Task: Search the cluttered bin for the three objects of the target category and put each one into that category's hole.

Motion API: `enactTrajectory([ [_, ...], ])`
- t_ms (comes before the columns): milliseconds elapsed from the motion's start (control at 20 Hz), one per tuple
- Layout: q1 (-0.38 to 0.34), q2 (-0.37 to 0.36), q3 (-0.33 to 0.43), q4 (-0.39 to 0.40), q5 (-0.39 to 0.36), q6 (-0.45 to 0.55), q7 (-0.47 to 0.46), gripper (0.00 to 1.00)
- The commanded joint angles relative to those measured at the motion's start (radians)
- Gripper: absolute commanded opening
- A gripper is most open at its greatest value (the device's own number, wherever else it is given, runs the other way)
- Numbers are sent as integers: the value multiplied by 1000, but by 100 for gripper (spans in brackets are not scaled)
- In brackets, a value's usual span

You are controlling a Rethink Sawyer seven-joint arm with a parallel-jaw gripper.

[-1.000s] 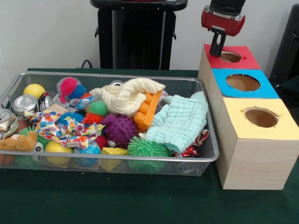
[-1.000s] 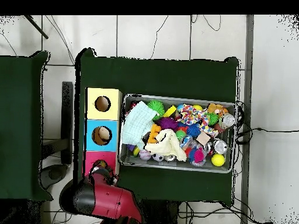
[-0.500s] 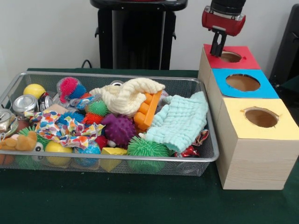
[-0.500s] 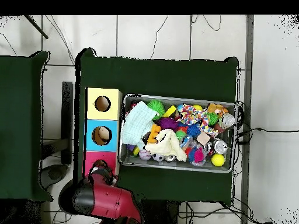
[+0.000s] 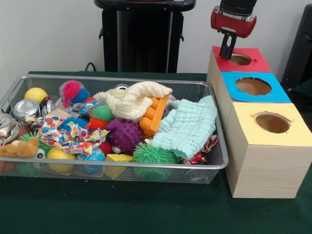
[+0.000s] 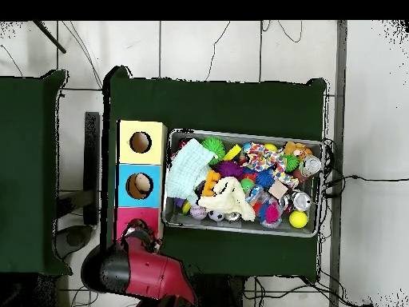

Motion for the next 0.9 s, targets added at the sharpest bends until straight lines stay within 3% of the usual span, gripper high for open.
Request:
enactTrajectory([
  [50, -110, 31, 36, -136, -66, 125, 16, 0],
  [500, -209, -68, 53, -185, -148, 295, -37, 0],
  [900, -384, 8, 175, -210, -222, 181, -100, 0],
])
